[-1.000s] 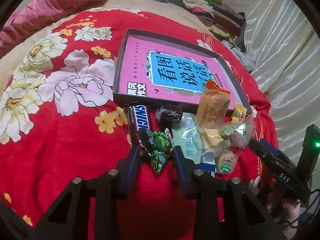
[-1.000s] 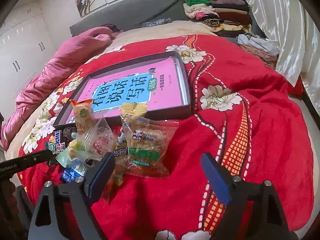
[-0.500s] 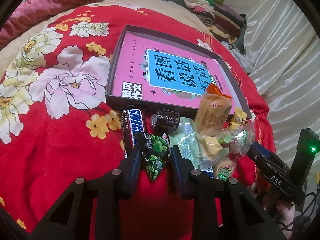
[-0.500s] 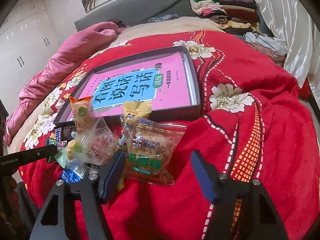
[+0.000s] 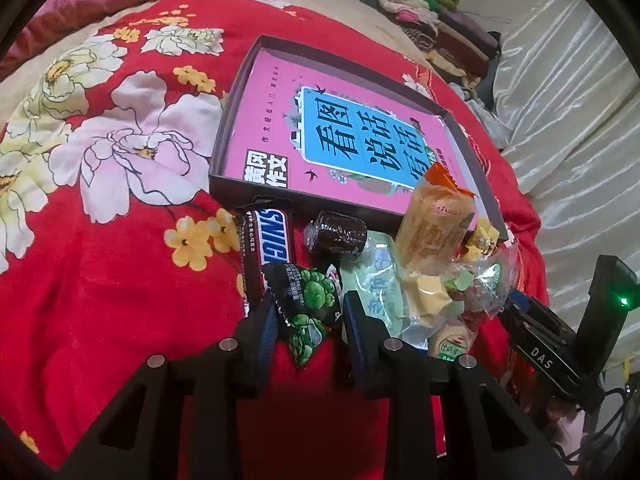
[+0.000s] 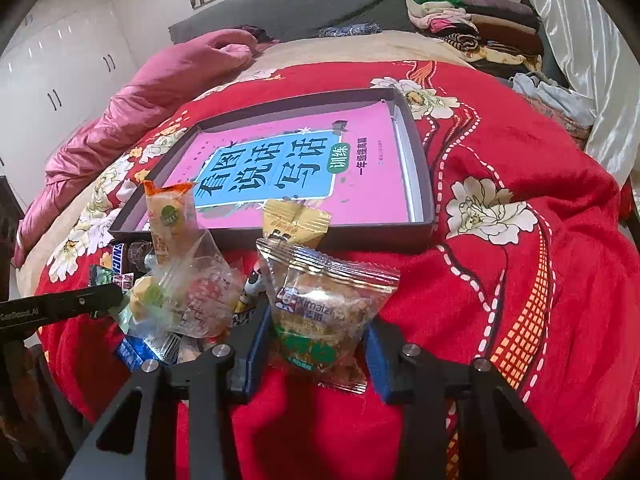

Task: Organize snacks
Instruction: 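Grasp the green-wrapped candy with the left tool while the right tool grasps a clear pastry bag, then carry the green candy onto the tray with the left tool while the right tool carries the pastry bag there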

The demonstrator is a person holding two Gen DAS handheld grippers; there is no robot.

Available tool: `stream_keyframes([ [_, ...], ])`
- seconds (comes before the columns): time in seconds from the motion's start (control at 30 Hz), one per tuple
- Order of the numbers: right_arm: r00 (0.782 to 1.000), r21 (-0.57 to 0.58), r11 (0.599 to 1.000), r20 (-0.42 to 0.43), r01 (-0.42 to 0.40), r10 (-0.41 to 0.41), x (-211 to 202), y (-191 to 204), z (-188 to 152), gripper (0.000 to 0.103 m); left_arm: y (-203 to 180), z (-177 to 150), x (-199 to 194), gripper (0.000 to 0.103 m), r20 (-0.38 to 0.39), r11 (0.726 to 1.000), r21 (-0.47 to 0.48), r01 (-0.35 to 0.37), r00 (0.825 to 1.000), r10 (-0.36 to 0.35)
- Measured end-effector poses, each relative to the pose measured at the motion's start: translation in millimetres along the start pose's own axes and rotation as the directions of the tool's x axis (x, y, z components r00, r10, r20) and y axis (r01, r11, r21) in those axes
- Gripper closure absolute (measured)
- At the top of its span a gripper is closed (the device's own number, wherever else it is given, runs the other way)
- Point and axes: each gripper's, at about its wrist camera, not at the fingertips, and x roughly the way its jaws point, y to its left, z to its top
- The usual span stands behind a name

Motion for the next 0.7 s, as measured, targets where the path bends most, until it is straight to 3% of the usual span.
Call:
stream_keyframes([
  [0.7,0.993,0.056,0.998,0.113,0.017,-0.024,-29.0,-20.3,9.0,0.062,-2.8,8.5,5.3,0.075,-0.005,0.998,-0.031,0.06,0.998,-0.06],
])
